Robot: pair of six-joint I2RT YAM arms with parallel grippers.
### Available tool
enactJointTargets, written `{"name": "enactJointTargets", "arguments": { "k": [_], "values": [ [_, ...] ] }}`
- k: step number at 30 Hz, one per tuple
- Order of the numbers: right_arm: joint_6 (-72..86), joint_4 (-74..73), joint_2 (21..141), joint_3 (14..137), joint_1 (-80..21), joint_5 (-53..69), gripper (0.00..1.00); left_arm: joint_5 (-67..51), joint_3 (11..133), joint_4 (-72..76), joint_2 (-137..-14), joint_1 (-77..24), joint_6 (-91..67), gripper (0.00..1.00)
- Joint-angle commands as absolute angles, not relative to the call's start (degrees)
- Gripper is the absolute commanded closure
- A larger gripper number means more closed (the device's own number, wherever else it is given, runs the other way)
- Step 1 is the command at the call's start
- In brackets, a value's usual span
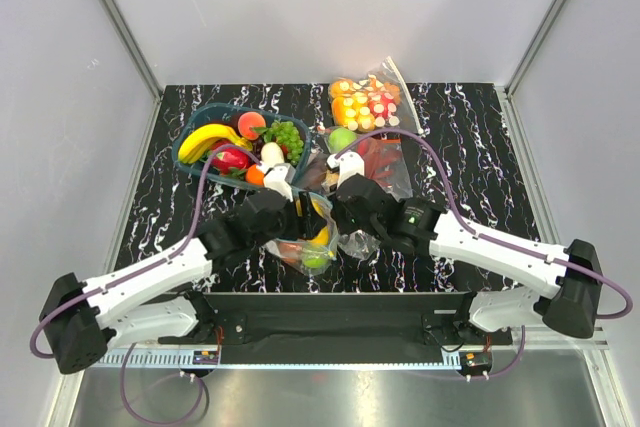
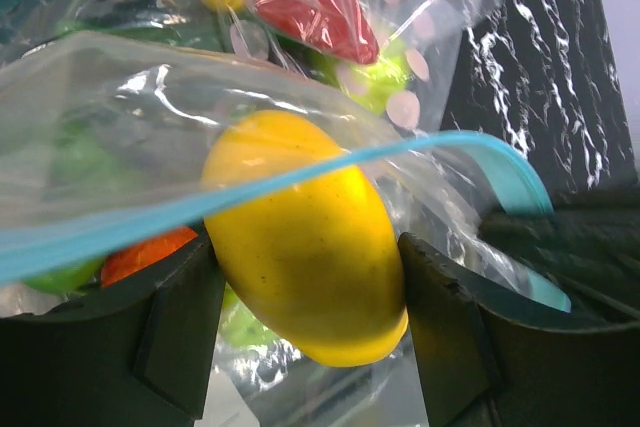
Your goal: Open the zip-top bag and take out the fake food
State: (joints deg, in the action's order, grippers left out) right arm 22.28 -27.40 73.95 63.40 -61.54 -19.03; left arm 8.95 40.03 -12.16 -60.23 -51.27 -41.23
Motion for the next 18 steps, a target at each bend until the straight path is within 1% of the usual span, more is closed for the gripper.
{"name": "enactJointTargets", "arguments": {
  "k": [1,7,11,18],
  "values": [
    [23.6,-28.4,74.9,66.1,-61.6,-21.8,0.96,6.2,42.2,-14.1,-55.5,-51.3,-39.6,0.62],
    [24.5,-27.6,74.2,65.0,-61.6,-18.8,0.96,9.8,41.7,-12.6,-49.1,-51.2,-39.4,0.62],
    [25.5,-27.2,72.8,63.5,-61.5,-17.0,0.96,10.1,45.0,-14.4,-49.9,-51.2,-36.9,0.62],
    [27.6,-25.1,72.5,61.5,-61.5,-13.5,0.96,10.6,46.8,-9.1,-49.6,-51.1,-35.4,0.62]
  ]
}}
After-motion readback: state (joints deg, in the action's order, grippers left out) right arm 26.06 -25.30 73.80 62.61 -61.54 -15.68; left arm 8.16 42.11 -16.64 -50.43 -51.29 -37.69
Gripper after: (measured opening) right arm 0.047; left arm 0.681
